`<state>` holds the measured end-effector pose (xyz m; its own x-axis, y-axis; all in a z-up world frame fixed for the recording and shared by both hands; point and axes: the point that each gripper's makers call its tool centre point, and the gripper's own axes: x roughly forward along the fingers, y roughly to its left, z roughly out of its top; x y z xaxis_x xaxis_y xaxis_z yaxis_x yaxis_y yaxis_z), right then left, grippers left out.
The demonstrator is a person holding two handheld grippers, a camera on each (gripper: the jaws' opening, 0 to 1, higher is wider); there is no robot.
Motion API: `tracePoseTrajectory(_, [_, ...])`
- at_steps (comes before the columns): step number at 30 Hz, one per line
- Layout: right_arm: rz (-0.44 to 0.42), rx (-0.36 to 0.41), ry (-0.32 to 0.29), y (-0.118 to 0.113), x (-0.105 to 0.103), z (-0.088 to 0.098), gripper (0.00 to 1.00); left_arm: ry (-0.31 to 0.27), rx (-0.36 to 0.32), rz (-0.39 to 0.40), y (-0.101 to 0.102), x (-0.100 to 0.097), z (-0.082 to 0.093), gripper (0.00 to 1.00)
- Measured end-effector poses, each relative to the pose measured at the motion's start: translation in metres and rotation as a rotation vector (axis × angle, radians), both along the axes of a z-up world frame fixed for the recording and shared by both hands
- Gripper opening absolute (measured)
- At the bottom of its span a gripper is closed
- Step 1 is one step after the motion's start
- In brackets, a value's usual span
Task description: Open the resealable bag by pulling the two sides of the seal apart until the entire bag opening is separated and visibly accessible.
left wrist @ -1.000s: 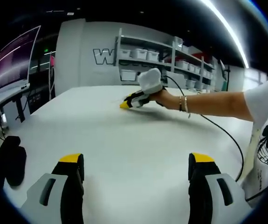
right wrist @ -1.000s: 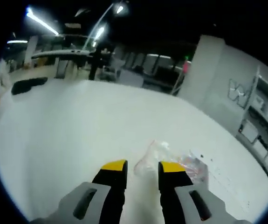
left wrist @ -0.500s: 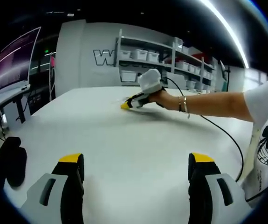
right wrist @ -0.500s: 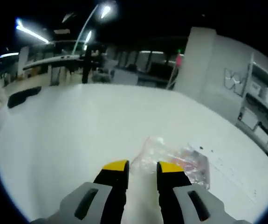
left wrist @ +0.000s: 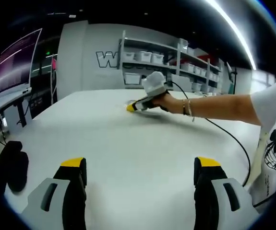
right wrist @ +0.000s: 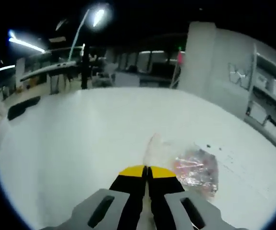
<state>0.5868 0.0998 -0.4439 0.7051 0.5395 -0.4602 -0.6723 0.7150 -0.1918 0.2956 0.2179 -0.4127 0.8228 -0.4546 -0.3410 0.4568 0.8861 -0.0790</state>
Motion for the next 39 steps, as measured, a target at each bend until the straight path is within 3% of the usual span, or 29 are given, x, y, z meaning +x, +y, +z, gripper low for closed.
tracePoseTrajectory(2, [0.013, -0.042, -0.022, 0.0, -0.001, 0.001, 0.0, -0.001, 0.0, 0.0, 0.0, 0.0, 0.0, 0.91])
tracePoseTrajectory(6, [0.049, -0.169, -0.132, -0.002, -0.003, 0.004, 0.0, -0.005, -0.001, 0.0, 0.0, -0.001, 0.002, 0.91])
tracePoseTrajectory(14, [0.011, -0.071, -0.185, -0.01, -0.001, 0.04, 0.0, -0.007, 0.001, 0.012, 0.005, -0.003, 0.003, 0.91])
tracePoseTrajectory(27, [-0.108, 0.007, -0.283, -0.053, 0.008, 0.091, 0.0, -0.029, -0.011, 0.006, 0.006, -0.01, 0.01, 0.91])
tracePoseTrajectory(39, [-0.135, 0.018, -0.303, -0.055, 0.005, 0.101, 0.0, -0.04, -0.015, 0.016, 0.011, -0.02, 0.013, 0.91])
